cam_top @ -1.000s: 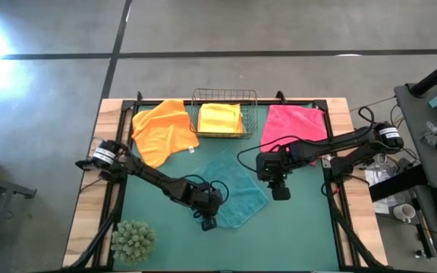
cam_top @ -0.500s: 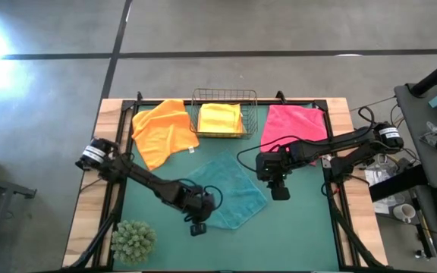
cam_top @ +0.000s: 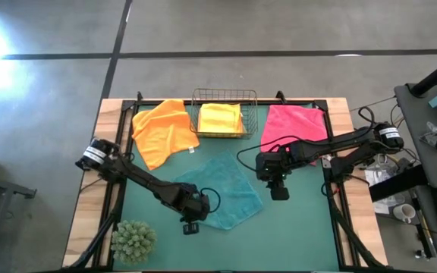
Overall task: Fold microfiber towels
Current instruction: Fold the green microfiber cloth
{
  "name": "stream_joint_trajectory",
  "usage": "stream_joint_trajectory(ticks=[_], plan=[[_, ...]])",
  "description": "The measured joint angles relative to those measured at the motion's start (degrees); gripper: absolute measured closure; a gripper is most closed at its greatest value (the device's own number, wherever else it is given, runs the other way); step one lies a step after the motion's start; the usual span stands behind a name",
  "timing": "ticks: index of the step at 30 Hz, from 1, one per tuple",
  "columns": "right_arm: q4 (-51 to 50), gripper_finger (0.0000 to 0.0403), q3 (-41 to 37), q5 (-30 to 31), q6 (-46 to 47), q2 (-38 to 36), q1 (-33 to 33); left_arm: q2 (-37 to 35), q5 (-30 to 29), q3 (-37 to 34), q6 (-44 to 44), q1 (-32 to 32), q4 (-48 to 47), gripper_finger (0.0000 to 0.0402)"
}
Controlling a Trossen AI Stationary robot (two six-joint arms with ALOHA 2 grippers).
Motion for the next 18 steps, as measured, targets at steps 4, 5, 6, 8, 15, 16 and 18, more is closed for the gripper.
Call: stream_joint_trajectory(ticks=[4,5,6,8,15,16,18], plan=[[0.1,0.0296,0.0,0.0,0.1,0.0,0.0,0.1,-2.0,-0.1,2.8,0.2,-7.1,0.0350],[0.2,0.0296,0.0,0.0,0.4,0.0,0.0,0.1,-2.8,-0.1,2.8,0.3,-9.3,0.0350],[0.2,0.0296,0.0,0.0,0.6,0.0,0.0,0.1,-3.4,-0.2,2.9,0.4,-11.7,0.0350],[0.2,0.0296,0.0,0.0,0.8,0.0,0.0,-0.4,-3.7,-0.2,2.9,0.5,-15.6,0.0350],[0.4,0.0296,0.0,0.0,1.0,0.0,0.0,-6.4,-3.6,-0.2,2.7,0.5,-16.9,0.0350],[0.4,0.0296,0.0,0.0,1.0,0.0,0.0,-7.6,-3.7,0.0,2.8,0.5,-16.3,0.0350],[0.4,0.0296,0.0,0.0,1.0,0.0,0.0,-9.8,-3.7,-0.5,3.7,0.5,-16.4,0.0350]])
